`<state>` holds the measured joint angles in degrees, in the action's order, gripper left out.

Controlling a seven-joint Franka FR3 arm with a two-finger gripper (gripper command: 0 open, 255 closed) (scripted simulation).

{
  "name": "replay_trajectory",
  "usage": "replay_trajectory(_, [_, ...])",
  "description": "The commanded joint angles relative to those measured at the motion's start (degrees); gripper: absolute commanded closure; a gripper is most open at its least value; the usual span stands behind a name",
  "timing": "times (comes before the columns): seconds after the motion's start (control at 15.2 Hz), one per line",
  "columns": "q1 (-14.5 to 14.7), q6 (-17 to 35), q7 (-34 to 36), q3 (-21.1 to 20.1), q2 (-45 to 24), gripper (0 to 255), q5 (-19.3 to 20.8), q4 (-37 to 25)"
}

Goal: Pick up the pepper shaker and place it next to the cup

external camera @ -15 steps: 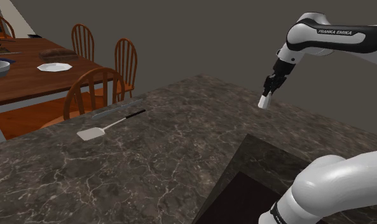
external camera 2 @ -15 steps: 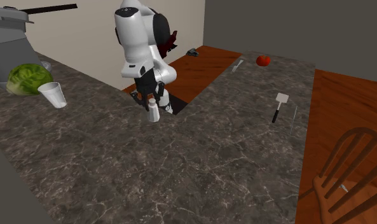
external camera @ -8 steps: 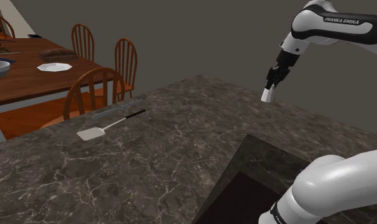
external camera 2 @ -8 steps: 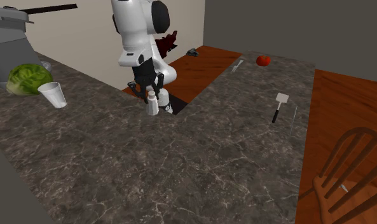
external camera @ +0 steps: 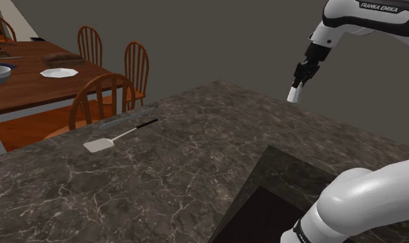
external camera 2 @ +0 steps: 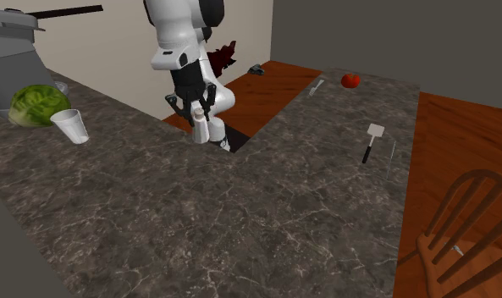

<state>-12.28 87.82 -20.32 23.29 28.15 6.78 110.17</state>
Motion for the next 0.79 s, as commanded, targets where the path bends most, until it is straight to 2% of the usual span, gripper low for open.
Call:
replay_trajectory(0.0, [0.15,-1.59,-0.02,-0.1,-0.54,255,-0.21,-2.09])
replay_trajectory(0.33, [0.46,-4.7,-0.26,-0.07,-1.98,255,-0.68,-6.59])
replay_trajectory(0.73, [-2.52,-7.65,-4.49,1.87,6.53,255,3.21,-1.7])
